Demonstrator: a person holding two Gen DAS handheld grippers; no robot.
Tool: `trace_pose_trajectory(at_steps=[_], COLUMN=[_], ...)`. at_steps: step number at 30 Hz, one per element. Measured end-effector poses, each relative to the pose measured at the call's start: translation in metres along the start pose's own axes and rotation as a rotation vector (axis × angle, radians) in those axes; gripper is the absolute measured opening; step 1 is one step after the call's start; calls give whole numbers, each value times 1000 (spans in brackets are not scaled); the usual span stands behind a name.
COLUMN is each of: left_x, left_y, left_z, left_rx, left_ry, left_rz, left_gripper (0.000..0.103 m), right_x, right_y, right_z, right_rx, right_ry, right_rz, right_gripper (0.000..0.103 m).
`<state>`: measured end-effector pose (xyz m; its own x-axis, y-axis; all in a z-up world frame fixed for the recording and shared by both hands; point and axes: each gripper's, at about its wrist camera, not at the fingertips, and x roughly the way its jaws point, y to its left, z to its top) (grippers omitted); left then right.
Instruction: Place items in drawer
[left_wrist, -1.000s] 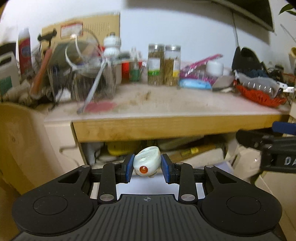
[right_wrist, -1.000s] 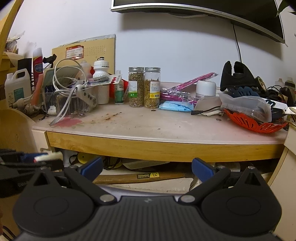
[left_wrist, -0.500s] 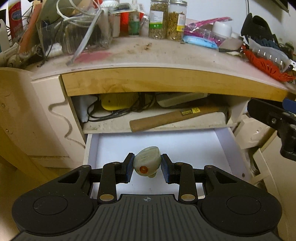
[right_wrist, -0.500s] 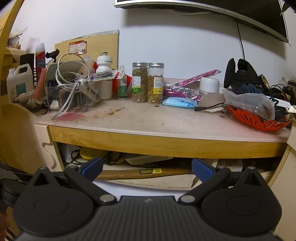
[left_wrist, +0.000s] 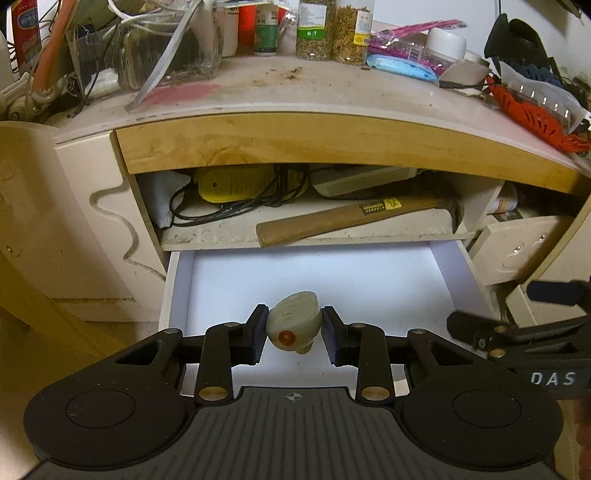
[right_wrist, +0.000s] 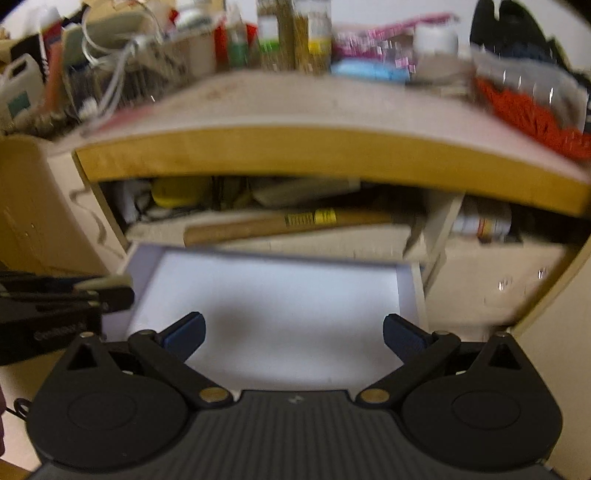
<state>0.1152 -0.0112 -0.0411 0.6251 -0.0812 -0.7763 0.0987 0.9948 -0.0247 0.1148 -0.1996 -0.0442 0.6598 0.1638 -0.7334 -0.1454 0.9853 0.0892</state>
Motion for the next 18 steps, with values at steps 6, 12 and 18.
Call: trace_pose_trajectory(at_steps=[6,12,18], left_x=[6,19,36], left_y=[1,4,7], left_z=[-2,-1,0], left_rx=[2,3,4], left_ry=[19,35,55], left_rz=[3,7,10], left_gripper=[30,30,30], right_x=[10,11,12], right_y=[-5,-7,-8], right_z=[-4,-4,-3], right_rx=[26,36,35], right_ry=[67,72,77], right_rz=[-6,-10,-17], right_gripper=[103,103,103])
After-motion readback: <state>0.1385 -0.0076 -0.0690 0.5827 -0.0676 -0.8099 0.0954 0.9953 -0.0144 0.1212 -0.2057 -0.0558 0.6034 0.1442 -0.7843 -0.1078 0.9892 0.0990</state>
